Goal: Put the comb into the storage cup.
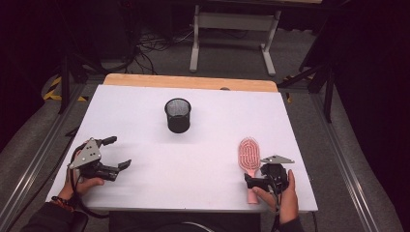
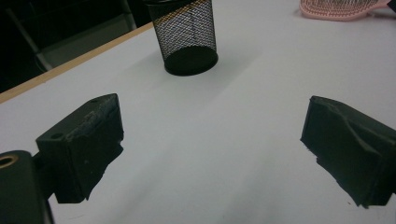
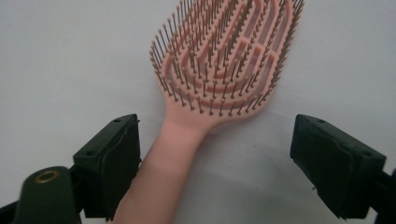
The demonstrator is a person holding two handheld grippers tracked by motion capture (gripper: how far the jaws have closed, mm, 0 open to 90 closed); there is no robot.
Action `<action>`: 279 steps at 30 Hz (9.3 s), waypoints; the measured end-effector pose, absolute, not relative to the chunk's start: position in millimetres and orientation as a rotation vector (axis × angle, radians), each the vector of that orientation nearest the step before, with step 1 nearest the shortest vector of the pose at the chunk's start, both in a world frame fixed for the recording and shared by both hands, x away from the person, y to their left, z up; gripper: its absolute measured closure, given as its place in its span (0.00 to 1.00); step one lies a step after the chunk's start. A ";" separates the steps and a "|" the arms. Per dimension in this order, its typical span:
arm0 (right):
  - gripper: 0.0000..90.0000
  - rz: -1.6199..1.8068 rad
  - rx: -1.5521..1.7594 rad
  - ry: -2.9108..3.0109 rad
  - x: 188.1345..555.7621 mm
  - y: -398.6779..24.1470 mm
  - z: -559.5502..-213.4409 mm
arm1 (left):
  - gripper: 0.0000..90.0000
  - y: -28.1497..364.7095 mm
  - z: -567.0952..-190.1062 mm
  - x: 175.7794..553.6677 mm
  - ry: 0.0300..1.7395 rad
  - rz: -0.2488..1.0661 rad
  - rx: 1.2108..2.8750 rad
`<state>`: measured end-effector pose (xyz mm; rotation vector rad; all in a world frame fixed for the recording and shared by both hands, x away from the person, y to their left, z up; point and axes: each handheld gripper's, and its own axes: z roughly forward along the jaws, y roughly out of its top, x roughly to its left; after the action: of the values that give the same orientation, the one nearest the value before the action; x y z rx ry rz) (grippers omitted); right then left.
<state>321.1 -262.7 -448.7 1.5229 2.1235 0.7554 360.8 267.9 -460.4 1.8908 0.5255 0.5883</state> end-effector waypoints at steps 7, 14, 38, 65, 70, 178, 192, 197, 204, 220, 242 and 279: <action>0.22 0.696 1.574 2.064 326.6 -253.6 -458.6 | 0.07 267.6 -460.4 360.4 0.525 0.588 1.890; 0.40 0.722 1.542 2.039 326.7 -250.0 -458.6 | 0.07 267.8 -460.4 360.2 0.526 0.590 1.888; 0.53 0.735 1.535 1.994 314.9 -247.5 -459.3 | 0.07 266.9 -461.3 360.7 0.525 0.575 1.897; 0.77 0.879 1.369 2.057 329.0 -268.3 -456.6 | 0.07 265.5 -461.7 360.1 0.529 0.571 1.903; 0.77 0.930 1.322 2.010 328.7 -273.1 -448.2 | 0.07 261.2 -461.7 361.8 0.530 0.563 1.905; 0.77 1.270 0.861 1.797 348.8 -200.2 -405.9 | 0.14 191.1 -430.5 406.9 0.496 0.322 1.846; 0.77 1.286 0.757 1.857 344.1 -175.1 -412.2 | 0.17 152.7 -416.6 421.4 0.470 0.228 1.789; 0.77 1.289 0.714 1.876 344.6 -164.3 -414.4 | 0.17 144.0 -415.9 427.7 0.478 0.195 1.766; 0.77 1.286 0.676 1.890 344.5 -153.8 -417.0 | 0.18 134.6 -412.9 432.6 0.521 0.192 1.724; 0.77 1.291 0.653 1.894 346.8 -146.7 -419.5 | 0.27 125.4 -411.0 436.6 0.511 0.111 1.646; 0.77 1.250 0.644 1.952 355.3 -131.1 -431.1 | 0.56 124.2 -403.3 428.5 0.470 0.093 1.557; 0.58 1.259 0.718 1.984 369.2 -122.6 -430.1 | 0.71 105.9 -378.1 408.6 0.441 0.244 1.512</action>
<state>369.2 -122.6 -430.1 0.7176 1.9838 1.2586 408.6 105.9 -378.1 1.5123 0.4406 0.2439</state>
